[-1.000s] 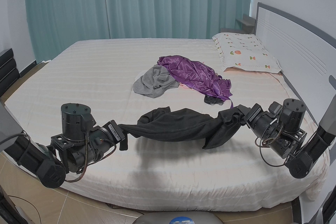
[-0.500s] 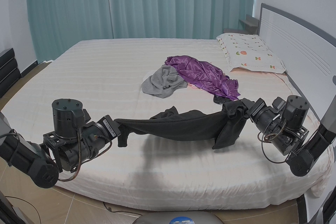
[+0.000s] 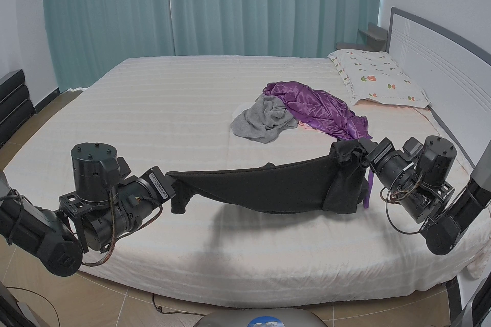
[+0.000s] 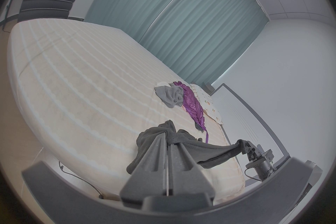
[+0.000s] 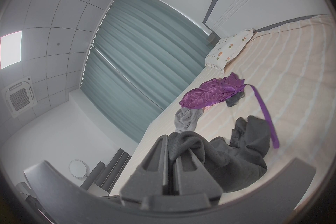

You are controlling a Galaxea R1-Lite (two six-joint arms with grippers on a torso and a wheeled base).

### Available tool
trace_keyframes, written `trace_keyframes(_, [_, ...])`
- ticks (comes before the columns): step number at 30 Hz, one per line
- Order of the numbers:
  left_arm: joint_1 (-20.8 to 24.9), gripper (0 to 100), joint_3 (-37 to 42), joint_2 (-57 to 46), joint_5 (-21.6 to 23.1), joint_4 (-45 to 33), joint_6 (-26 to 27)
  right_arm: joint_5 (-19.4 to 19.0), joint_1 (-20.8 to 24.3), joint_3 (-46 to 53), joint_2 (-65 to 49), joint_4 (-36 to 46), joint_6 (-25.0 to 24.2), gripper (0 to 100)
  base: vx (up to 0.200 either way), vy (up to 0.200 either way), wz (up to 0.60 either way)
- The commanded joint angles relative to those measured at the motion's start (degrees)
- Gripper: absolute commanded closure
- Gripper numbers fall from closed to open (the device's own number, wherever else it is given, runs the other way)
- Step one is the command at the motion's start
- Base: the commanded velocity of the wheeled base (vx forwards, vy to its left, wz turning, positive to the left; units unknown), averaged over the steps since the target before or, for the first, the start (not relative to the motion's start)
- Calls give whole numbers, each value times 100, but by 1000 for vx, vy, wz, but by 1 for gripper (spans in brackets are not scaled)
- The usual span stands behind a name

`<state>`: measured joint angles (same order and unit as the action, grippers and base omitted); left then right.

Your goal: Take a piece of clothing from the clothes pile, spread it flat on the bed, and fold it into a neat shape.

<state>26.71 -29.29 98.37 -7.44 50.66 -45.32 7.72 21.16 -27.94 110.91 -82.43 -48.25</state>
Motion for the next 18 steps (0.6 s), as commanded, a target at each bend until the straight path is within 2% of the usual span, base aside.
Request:
trace_keyframes(1, [1, 100, 3, -19, -3, 5, -3, 2, -16, -27, 1, -1, 0, 100, 0, 200, 0])
trace_keyframes(6, [1, 100, 3, -28, -3, 5, -3, -7, -227, -62, -17, -1, 26, 100, 0, 200, 0])
trace_keyframes(18, [18, 100, 47, -125, -3, 5, -3, -7, -191, -62, -113, -10, 26, 100, 0, 200, 0])
